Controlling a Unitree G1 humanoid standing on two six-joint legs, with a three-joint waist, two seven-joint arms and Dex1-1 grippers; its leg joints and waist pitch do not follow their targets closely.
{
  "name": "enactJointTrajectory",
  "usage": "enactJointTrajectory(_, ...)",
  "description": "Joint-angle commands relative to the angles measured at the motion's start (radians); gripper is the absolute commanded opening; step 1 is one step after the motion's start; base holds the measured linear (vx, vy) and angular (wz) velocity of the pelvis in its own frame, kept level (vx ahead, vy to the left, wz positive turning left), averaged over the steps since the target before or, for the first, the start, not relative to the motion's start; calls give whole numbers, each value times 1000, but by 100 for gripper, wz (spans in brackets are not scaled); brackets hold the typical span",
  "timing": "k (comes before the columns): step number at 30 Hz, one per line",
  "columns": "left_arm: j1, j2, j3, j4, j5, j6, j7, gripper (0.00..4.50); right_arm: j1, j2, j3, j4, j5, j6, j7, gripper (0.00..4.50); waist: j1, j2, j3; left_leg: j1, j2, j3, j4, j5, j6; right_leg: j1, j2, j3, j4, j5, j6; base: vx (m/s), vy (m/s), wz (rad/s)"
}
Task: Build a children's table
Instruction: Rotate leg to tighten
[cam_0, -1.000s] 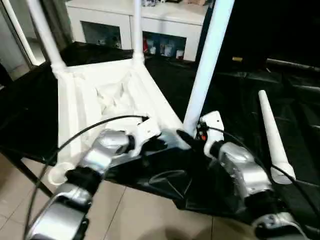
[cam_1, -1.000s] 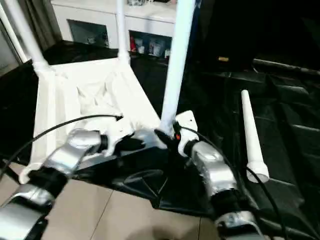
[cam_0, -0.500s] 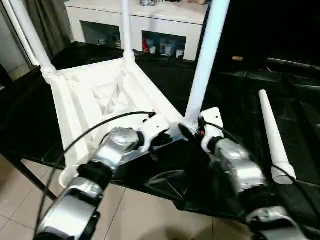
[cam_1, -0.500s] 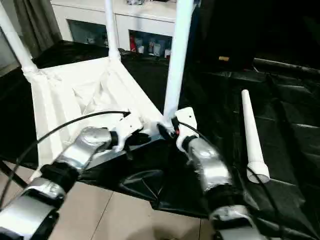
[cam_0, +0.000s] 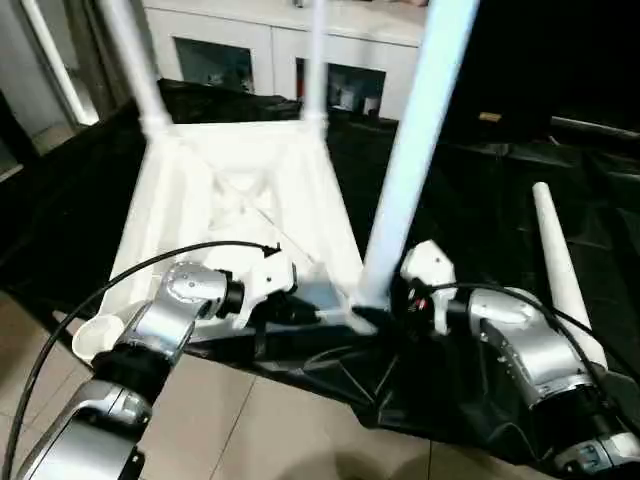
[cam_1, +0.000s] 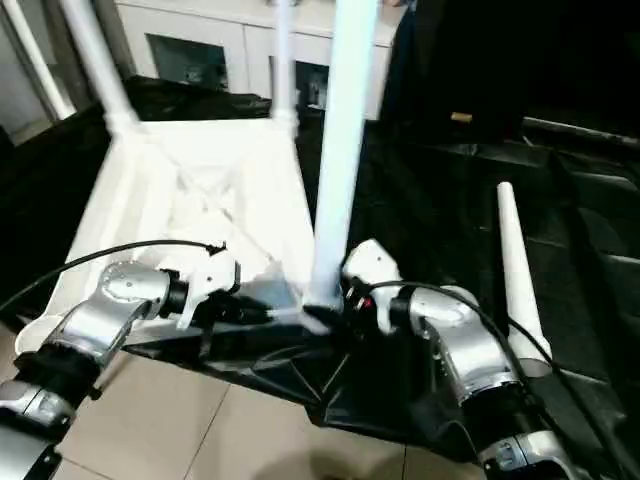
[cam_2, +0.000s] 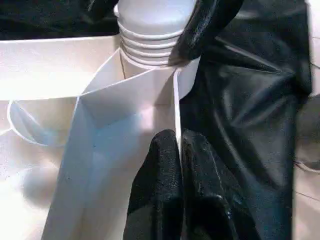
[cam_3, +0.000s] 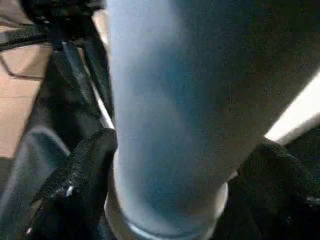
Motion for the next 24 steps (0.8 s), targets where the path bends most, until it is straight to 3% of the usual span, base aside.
enactJointTrajectory(1, 4, -13, -3, -29, -61, -12, -31, 0, 6, -19, 0, -24, 15, 11, 14, 373, 0, -7, -57, -19, 18, 7, -69, -112, 93, 72, -65, 59, -62, -331, -145, 0, 0, 0)
enactJointTrajectory(5, 6, -10, 6, -38, -58, -10, -23, 0, 10, -17, 1, -23, 15, 12, 30, 340, 0, -8, -58, -19, 16, 6, -68, -105, 89, 72, -65, 58, -63, -346, -128, 0, 0, 0)
enactJointTrajectory(12, 4, -14, 19, -40, -51, -3, -16, 0, 14, -6, -3, -13, 11, 17, 14, 278, 0, -5, -59, -20, 16, 6, -67, -97, 88, 72, -64, 58, -61, -325, -135, 0, 0, 0)
enactJointTrajectory(17, -6, -32, 29, -13, -39, -16, 34, 0, 21, 17, -17, 11, 11, 28, -28, 270, 0, -5, -58, -20, 15, 6, -67, -102, 83, 72, -63, 57, -65, -349, -122, 0, 0, 0)
enactJointTrajectory(20, -32, -65, 45, 48, -10, -11, 141, 0, 16, 63, -47, 72, -6, 41, -142, 269, -4, -9, -55, -20, 9, 7, -67, -119, 72, 71, -62, 53, -74, -405, -101, 0, 0, 0)
enactJointTrajectory(22, -63, -112, 59, 118, 17, 11, 270, 0, -9, 130, -93, 157, -27, 39, -324, 268, -6, -6, -53, -15, 5, 6, -66, -132, 61, 65, -62, 50, -85, -477, -71, 0, 0, 0)
enactJointTrajectory(24, -79, -140, 60, 148, 32, 21, 333, 0, -26, 171, -121, 201, -32, 46, -431, 268, -8, -11, -57, -19, 0, 4, -65, -121, 53, 72, -63, 47, -88, -507, -46, 0, 0, 0)
